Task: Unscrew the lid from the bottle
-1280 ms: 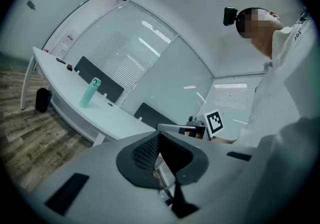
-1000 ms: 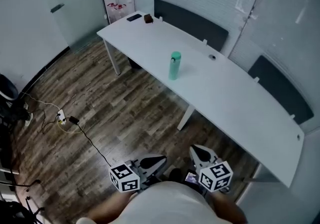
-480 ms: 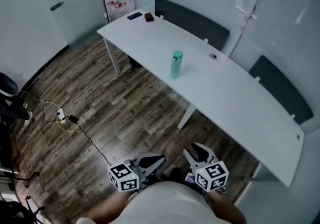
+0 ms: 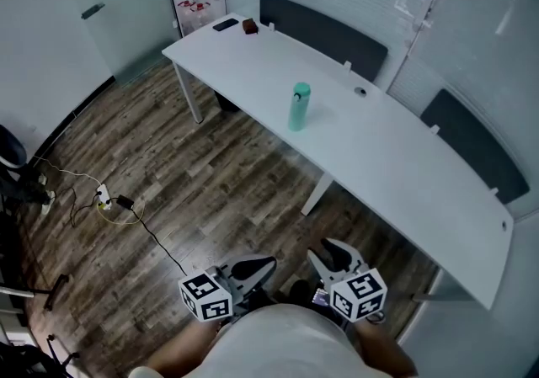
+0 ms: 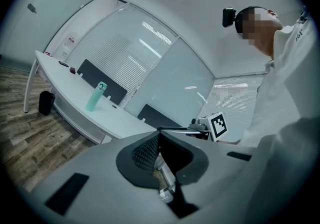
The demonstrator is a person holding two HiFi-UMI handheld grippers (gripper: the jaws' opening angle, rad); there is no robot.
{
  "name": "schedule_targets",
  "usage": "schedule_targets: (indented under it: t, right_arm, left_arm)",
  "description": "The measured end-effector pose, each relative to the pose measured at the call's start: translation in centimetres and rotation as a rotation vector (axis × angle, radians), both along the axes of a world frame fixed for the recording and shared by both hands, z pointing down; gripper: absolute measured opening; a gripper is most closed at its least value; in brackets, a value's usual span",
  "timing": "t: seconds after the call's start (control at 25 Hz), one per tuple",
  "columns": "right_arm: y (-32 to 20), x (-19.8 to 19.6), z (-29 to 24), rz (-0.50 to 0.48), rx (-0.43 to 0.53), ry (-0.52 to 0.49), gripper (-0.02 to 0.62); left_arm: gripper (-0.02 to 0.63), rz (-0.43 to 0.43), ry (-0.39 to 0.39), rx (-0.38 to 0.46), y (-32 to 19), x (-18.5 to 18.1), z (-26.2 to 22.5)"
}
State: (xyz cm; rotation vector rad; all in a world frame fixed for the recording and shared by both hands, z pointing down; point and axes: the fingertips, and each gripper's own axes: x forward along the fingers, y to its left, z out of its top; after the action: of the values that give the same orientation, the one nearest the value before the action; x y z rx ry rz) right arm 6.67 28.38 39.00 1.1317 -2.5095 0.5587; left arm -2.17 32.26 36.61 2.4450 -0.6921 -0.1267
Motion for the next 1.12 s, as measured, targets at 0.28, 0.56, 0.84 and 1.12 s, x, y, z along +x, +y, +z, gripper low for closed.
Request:
schedule_targets:
  t: [0.28,0.56,0.84,1.12]
  right_arm:
    - [0.0,-1.8,0.6,-0.008,-0.028,-0.009,0.164]
    - [-0.2,-3.7,-0.4,0.009,0.011,-0.085,0.164]
    - [-0.6,-5.6,-0.4,0.01,0.031,-0.077,0.164]
    - [-3.4,-5.7,0.1,0.0,0.03,-0.065,0.164]
  left_arm:
    - [0.023,0.009,-0.001,0.001,-0.5,-1.9,-0.1]
    - [0.023,0.015,-0.004,0.006,-0.8,-4.2,-0.1]
    - [0.023,0.026,-0.011,0.007,-1.3,-6.0,0.4]
    - [0.023,0.008,-0.015,0.005,-3.4,-6.2,0.9]
